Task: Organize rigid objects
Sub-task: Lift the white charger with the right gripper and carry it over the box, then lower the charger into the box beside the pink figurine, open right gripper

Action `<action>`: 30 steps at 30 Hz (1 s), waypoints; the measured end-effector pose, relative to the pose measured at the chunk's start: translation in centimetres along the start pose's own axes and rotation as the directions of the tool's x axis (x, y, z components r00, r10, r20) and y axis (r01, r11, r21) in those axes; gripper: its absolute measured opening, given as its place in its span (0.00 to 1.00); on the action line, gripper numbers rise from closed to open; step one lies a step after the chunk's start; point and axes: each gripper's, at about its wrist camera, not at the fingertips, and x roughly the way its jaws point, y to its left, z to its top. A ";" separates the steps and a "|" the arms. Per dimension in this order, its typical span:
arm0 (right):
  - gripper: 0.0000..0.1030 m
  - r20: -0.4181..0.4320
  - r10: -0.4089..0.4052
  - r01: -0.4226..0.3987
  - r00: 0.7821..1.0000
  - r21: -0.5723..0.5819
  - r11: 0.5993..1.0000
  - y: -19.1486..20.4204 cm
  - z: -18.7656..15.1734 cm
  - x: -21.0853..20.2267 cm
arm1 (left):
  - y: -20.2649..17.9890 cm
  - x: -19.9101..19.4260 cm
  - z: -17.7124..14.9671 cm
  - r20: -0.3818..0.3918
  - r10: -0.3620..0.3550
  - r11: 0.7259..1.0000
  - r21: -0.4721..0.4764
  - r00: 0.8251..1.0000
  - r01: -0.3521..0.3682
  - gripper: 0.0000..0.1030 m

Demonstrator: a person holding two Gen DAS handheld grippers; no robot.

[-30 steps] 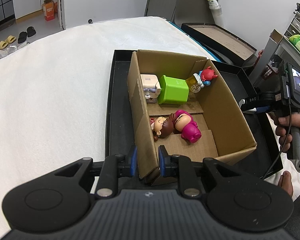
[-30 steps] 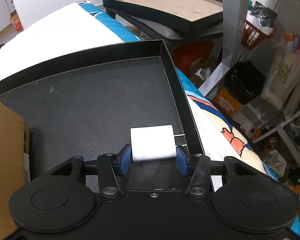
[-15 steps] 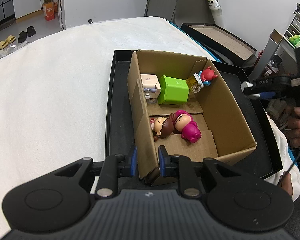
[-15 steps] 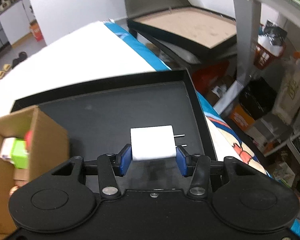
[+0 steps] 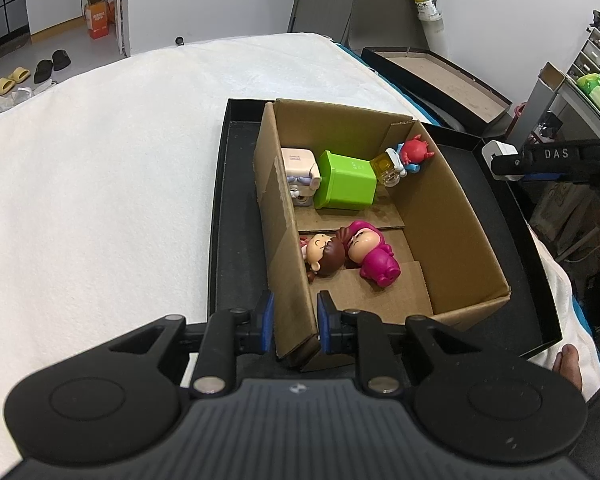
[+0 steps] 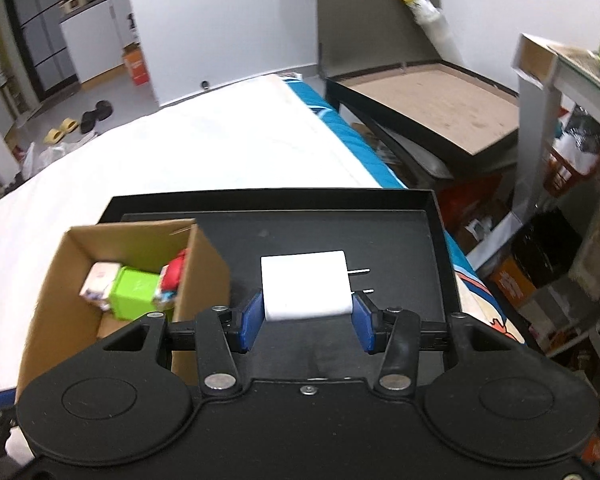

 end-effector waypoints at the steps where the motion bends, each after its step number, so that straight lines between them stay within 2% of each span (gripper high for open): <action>1: 0.45 0.001 0.002 -0.002 1.000 -0.016 1.000 0.4 -0.1 -0.2 | 0.0 0.0 0.0 0.000 -0.001 1.000 0.000 1.000 0.001 0.20; 9: 0.45 0.014 0.037 -0.035 0.999 -0.122 0.992 3.3 -0.4 -2.0 | 0.1 -0.1 -0.1 0.003 -0.012 1.000 -0.002 1.000 0.012 0.20; 19: 0.45 0.026 0.106 -0.099 0.994 -0.197 0.976 6.2 -0.7 -3.4 | 0.2 -0.3 -0.1 0.017 -0.039 0.999 0.001 0.999 0.039 0.20; 24: 0.45 0.008 0.143 -0.137 0.990 -0.219 0.966 7.4 -1.0 -3.6 | 0.3 -0.5 -0.2 0.026 -0.060 0.998 -0.004 0.998 0.060 0.19; 30: 0.45 -0.028 0.143 -0.145 0.989 -0.261 0.954 9.1 -1.8 -2.7 | 0.6 -0.6 -0.2 0.034 -0.083 0.996 -0.010 0.996 0.083 0.19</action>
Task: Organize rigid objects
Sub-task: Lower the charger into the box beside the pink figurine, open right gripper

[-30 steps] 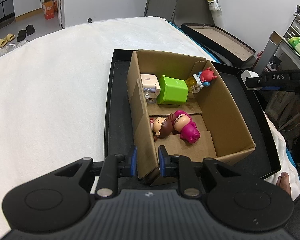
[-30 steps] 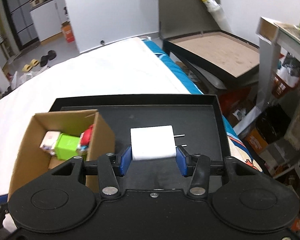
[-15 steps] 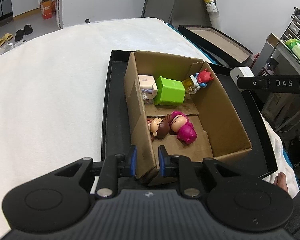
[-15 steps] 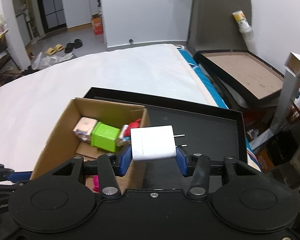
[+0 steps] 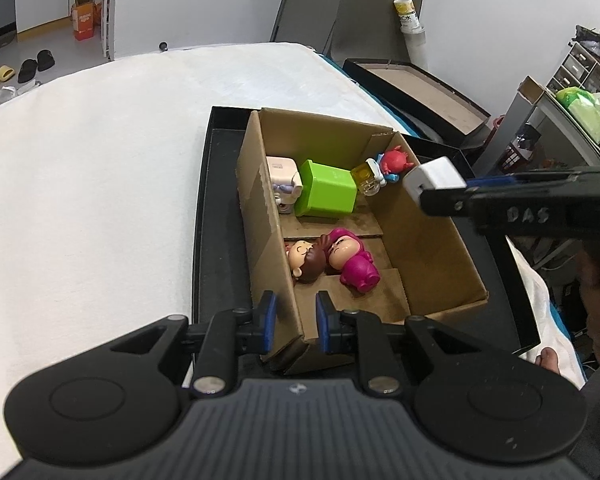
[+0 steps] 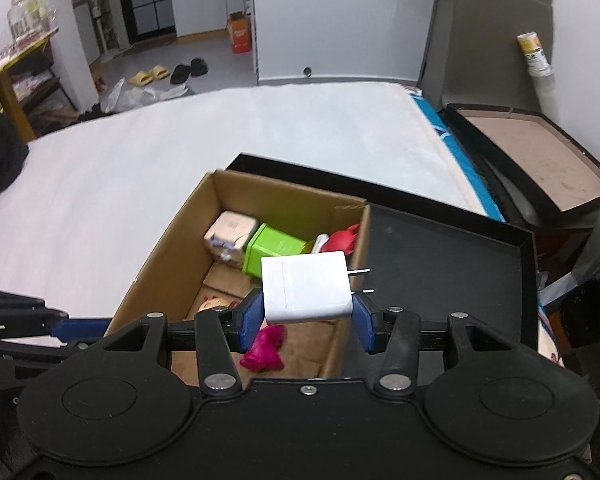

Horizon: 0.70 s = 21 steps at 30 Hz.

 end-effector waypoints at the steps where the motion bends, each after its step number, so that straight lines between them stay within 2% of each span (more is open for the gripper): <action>1: 0.45 -0.005 -0.002 0.002 1.000 -0.009 1.000 0.3 -0.1 0.2 | 0.1 0.0 0.0 0.000 -0.002 1.000 -0.001 1.000 0.002 0.19; 12: 0.46 -0.064 -0.018 0.015 0.998 -0.050 0.999 1.9 -0.7 1.8 | 0.5 0.3 0.0 -0.008 -0.020 1.000 -0.002 1.000 0.020 0.19; 21: 0.45 -0.036 -0.029 0.029 0.999 -0.003 1.000 0.6 0.1 0.9 | 0.9 0.4 0.0 -0.003 -0.031 0.999 -0.019 1.000 0.031 0.19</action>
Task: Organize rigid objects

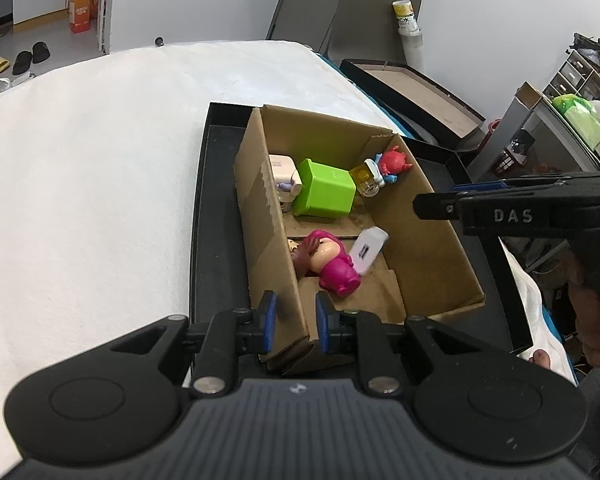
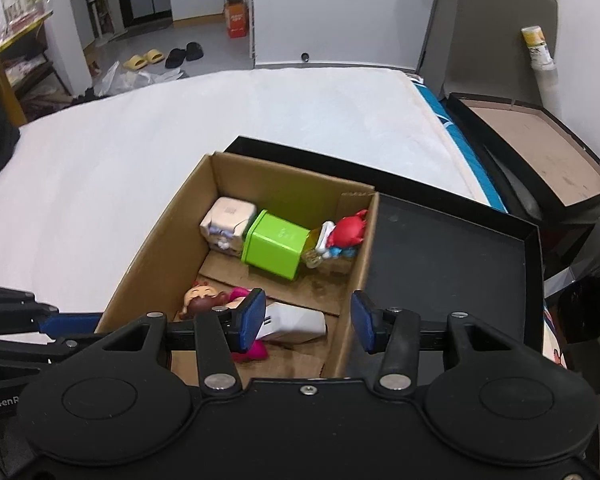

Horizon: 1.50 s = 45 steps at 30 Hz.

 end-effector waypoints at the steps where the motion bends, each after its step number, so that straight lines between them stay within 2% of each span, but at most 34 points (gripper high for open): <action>1: 0.45 0.001 0.001 -0.001 1.000 0.007 1.000 -0.2 0.1 -0.1 | 0.0 0.0 0.0 -0.001 0.003 1.000 -0.002 1.000 -0.003 0.19; 5: 0.46 0.003 0.010 -0.010 1.000 0.033 0.999 -0.8 0.1 -0.4 | 0.1 0.1 0.2 -0.020 0.021 1.000 -0.013 1.000 -0.021 0.19; 9: 0.47 0.013 0.019 -0.020 1.000 0.073 0.997 -1.8 0.1 -1.3 | -0.6 -0.1 0.7 -0.036 0.028 0.999 0.028 0.999 -0.027 0.19; 15: 0.56 0.036 0.009 -0.014 0.999 0.141 0.990 -3.5 -0.4 -3.0 | -1.7 -0.8 1.0 -0.035 0.056 0.998 0.042 0.998 -0.054 0.21; 23: 0.81 0.070 0.005 -0.018 0.998 0.190 0.982 -4.1 -1.0 -5.1 | -2.3 -2.7 1.8 -0.038 0.063 0.998 0.001 0.997 -0.063 0.26; 25: 0.87 0.079 0.006 -0.023 0.997 0.208 0.978 -4.2 -1.1 -5.6 | -2.8 -3.5 2.1 -0.029 0.066 0.998 -0.002 0.997 -0.066 0.30; 28: 0.93 0.079 -0.008 -0.011 0.997 0.241 0.970 -4.4 -1.5 -6.2 | -3.7 -4.9 2.6 -0.008 0.058 0.998 0.003 0.998 -0.058 0.41; 31: 0.99 0.083 -0.023 -0.001 0.996 0.275 0.961 -4.7 -2.1 -7.1 | -4.8 -6.6 3.0 0.017 0.057 0.998 0.012 0.998 -0.057 0.57; 33: 1.00 0.094 -0.031 0.001 0.995 0.297 0.955 -4.9 -2.4 -8.0 | -5.5 -7.5 3.1 0.025 0.053 0.998 0.032 0.998 -0.054 0.75; 38: 1.00 0.122 -0.066 0.022 0.990 0.331 0.944 -4.8 -3.4 -10.4 | -6.3 -9.1 3.1 0.030 0.035 0.999 0.018 0.999 -0.036 0.84; 41: 1.00 0.139 -0.080 0.024 0.987 0.365 0.931 -4.9 -3.9 -11.9 | -6.9 -10.3 2.6 0.048 0.053 0.998 0.029 0.997 -0.054 0.90; 45: 1.00 0.184 -0.109 0.027 0.977 0.399 0.917 -4.8 -4.8 -14.1 | -7.6 -11.7 2.0 0.055 0.050 0.998 0.029 0.997 -0.052 0.91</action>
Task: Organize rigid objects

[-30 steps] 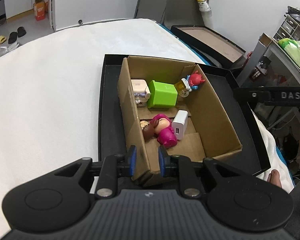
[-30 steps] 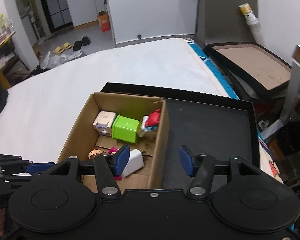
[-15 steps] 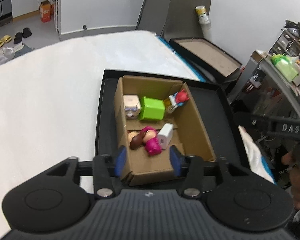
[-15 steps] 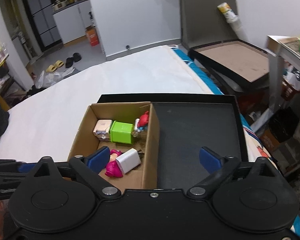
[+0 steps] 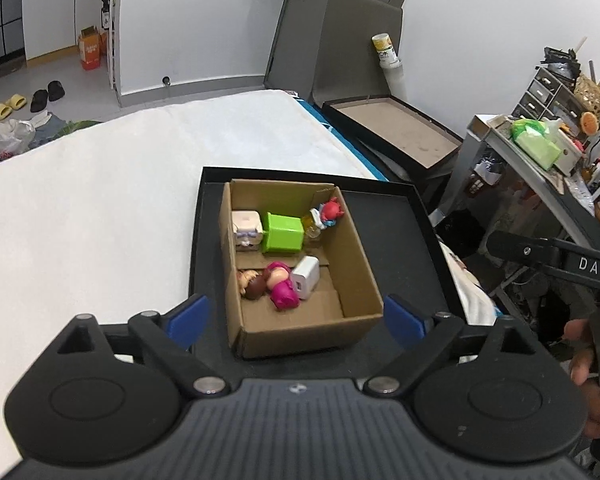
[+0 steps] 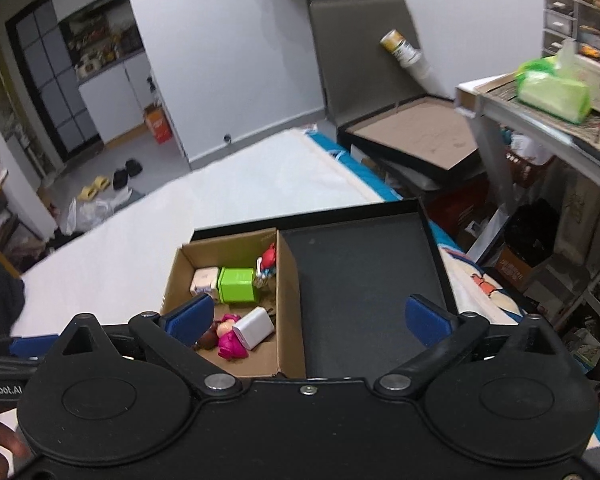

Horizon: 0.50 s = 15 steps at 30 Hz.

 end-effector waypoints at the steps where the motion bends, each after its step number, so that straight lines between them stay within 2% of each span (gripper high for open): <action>1: 1.00 0.010 -0.006 0.006 1.000 0.003 1.000 0.0 -0.1 -0.5 | -0.1 -0.3 -0.1 -0.006 -0.013 1.000 -0.007 1.000 0.013 0.92; 9: 1.00 0.043 0.016 -0.015 0.999 -0.012 1.000 0.1 -0.6 -3.8 | -1.6 -3.6 -1.1 0.044 -0.030 0.999 0.015 0.999 0.029 0.96; 15: 1.00 0.060 0.031 -0.029 0.998 -0.025 0.999 0.2 -0.7 -5.8 | -2.2 -5.3 -1.5 0.073 -0.012 0.999 0.030 0.997 0.010 0.97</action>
